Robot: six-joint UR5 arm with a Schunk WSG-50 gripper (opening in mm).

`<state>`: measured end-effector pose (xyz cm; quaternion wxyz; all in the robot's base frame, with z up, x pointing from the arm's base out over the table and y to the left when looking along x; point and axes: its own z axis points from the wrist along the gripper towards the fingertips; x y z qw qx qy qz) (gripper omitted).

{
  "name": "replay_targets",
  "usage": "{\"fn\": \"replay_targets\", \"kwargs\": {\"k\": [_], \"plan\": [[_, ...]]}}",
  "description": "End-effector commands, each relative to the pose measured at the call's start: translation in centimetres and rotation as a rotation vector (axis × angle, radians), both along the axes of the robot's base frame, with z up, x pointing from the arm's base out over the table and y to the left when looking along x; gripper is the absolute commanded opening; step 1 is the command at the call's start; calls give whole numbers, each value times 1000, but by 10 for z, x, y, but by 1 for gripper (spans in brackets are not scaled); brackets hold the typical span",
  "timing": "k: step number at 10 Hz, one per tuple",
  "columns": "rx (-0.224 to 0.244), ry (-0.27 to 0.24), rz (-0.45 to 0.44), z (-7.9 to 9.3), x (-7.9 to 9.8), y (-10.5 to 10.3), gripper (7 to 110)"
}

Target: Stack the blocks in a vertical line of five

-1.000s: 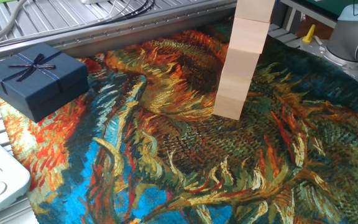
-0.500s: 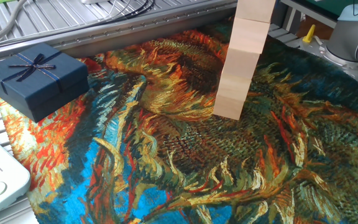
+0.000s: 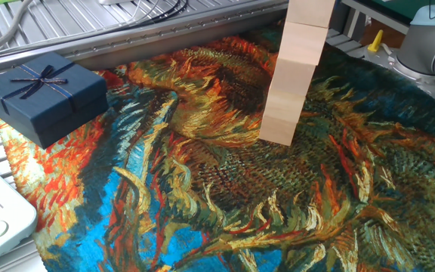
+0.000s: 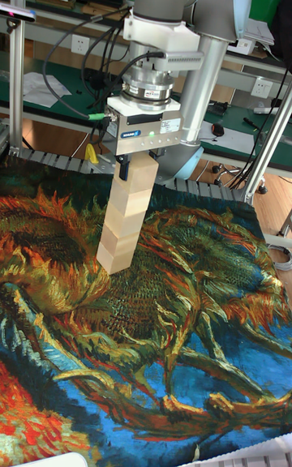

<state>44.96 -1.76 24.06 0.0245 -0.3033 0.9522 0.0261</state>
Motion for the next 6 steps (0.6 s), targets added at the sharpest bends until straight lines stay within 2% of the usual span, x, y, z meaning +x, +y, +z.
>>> {"fn": "replay_targets", "kwargs": {"k": [1, 6], "plan": [[17, -1, 5, 2, 1, 4, 7], [17, 12, 10, 2, -3, 3, 7]]}}
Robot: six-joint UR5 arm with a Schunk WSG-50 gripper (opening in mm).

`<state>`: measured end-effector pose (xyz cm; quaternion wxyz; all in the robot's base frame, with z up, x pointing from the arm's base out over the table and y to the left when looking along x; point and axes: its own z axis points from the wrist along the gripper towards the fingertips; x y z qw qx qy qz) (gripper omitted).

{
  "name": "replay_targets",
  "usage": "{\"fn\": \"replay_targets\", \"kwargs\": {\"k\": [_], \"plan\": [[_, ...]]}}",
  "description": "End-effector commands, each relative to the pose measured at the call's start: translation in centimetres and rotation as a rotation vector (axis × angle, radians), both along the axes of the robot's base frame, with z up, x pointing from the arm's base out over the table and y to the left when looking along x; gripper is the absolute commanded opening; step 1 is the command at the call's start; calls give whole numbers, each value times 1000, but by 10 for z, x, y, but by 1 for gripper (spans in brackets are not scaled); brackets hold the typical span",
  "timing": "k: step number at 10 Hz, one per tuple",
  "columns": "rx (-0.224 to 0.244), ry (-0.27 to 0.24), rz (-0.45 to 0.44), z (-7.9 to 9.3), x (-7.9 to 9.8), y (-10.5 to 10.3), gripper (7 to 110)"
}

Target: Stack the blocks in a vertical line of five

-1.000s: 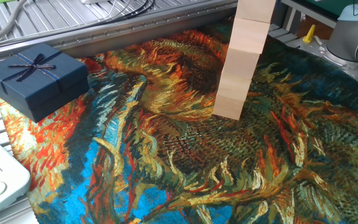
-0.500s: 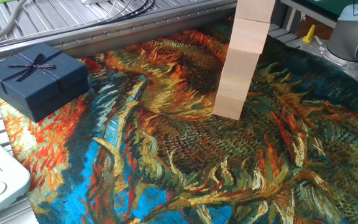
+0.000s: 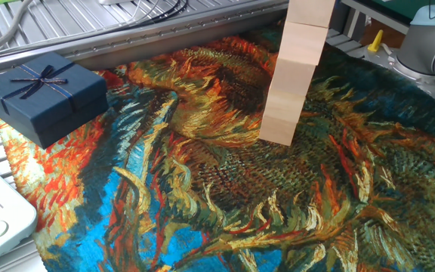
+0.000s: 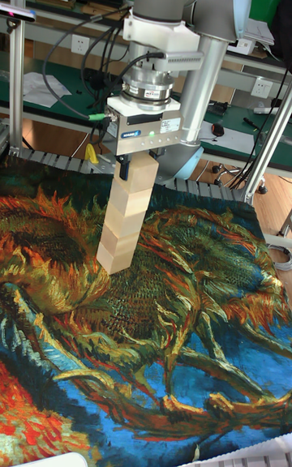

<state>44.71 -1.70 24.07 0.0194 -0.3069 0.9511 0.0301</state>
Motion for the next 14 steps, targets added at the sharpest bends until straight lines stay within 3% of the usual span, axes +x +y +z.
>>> {"fn": "replay_targets", "kwargs": {"k": [1, 8, 9, 14], "plan": [[13, 1, 2, 1, 0, 3, 7], [12, -7, 9, 3, 4, 1, 7], [14, -11, 10, 3, 4, 1, 22], [18, -11, 13, 2, 5, 3, 22]]}}
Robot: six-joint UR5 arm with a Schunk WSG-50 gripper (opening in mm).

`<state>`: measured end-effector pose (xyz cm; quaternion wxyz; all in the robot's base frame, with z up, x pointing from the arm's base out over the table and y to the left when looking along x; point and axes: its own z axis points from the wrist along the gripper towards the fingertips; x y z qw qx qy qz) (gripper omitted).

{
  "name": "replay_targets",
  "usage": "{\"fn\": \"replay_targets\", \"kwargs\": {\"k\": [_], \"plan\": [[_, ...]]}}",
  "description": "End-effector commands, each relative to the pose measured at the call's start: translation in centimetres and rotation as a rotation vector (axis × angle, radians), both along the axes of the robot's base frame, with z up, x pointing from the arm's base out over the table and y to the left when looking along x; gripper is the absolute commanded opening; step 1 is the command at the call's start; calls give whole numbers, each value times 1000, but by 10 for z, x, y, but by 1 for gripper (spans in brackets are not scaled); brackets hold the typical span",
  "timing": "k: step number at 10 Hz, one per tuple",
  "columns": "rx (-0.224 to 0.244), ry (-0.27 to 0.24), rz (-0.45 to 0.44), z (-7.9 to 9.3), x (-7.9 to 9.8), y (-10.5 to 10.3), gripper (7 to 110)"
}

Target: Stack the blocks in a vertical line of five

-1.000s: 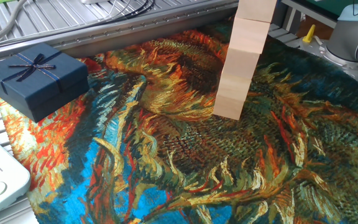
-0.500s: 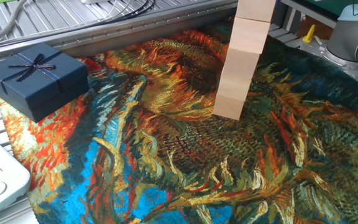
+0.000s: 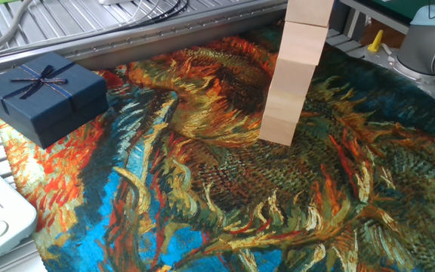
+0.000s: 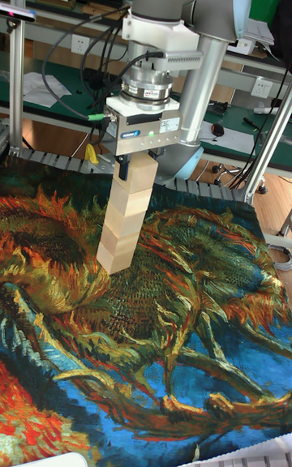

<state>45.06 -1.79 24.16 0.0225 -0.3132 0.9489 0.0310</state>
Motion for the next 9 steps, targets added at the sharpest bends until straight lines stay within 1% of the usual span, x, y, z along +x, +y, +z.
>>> {"fn": "replay_targets", "kwargs": {"k": [1, 9], "plan": [[20, -5, 0, 1, 2, 5, 22], [15, -2, -1, 1, 1, 3, 22]]}}
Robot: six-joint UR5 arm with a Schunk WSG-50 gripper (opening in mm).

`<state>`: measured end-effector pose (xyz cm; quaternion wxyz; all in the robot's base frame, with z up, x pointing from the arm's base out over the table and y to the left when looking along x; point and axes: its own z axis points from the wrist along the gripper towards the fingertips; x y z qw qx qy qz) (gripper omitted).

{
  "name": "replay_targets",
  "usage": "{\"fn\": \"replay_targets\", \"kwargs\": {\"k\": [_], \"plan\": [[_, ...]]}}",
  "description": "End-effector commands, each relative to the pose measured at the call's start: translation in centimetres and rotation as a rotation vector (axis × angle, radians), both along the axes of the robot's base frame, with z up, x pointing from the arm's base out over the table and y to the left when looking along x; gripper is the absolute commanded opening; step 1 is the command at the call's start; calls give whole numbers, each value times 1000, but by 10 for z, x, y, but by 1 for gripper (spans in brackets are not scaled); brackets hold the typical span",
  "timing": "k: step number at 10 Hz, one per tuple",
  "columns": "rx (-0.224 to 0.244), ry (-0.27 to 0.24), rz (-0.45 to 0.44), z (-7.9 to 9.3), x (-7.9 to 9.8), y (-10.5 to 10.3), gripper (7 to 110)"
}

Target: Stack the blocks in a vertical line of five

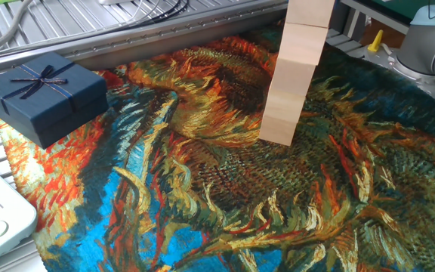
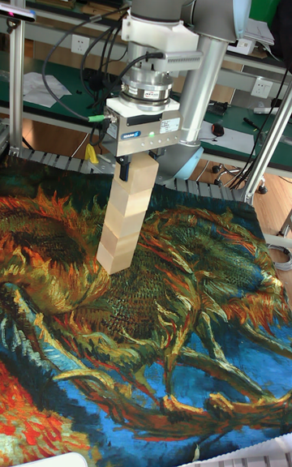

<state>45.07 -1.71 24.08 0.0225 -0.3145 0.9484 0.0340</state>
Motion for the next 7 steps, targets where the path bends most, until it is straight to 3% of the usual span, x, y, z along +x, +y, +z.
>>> {"fn": "replay_targets", "kwargs": {"k": [1, 2, 7], "plan": [[6, -4, -5, 2, 1, 1, 22], [5, -2, -5, 2, 0, 1, 44], [16, 12, -10, 2, -3, 4, 44]]}}
